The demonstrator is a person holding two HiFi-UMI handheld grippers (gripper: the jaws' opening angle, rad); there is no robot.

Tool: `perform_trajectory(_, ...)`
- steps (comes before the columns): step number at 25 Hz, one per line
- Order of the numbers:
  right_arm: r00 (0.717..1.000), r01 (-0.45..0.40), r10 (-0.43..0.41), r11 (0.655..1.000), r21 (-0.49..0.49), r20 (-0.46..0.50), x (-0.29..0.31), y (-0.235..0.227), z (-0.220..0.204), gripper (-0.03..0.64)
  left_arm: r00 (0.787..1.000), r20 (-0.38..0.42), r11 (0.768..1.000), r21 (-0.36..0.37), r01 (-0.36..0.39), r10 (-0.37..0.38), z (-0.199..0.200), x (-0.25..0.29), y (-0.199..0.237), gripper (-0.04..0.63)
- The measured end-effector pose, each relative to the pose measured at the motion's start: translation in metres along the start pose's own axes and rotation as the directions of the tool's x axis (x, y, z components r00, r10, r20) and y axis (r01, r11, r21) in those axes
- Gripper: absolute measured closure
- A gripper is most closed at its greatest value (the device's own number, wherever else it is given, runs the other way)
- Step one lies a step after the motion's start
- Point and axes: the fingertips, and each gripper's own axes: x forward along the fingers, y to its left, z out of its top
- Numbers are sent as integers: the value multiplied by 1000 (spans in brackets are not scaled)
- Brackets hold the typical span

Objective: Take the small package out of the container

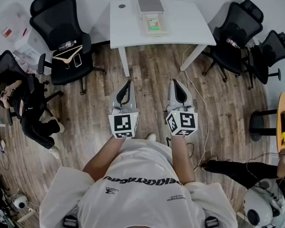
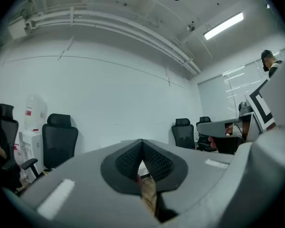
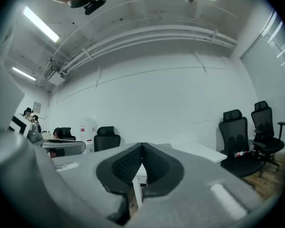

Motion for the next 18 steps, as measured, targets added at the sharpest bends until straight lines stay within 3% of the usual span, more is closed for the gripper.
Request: perform_trajectory(18,998,-53,53,999,8,-17,-1,-55,-21,617,1000,-25,1000,-18,-6,6,-15,30,-43,592)
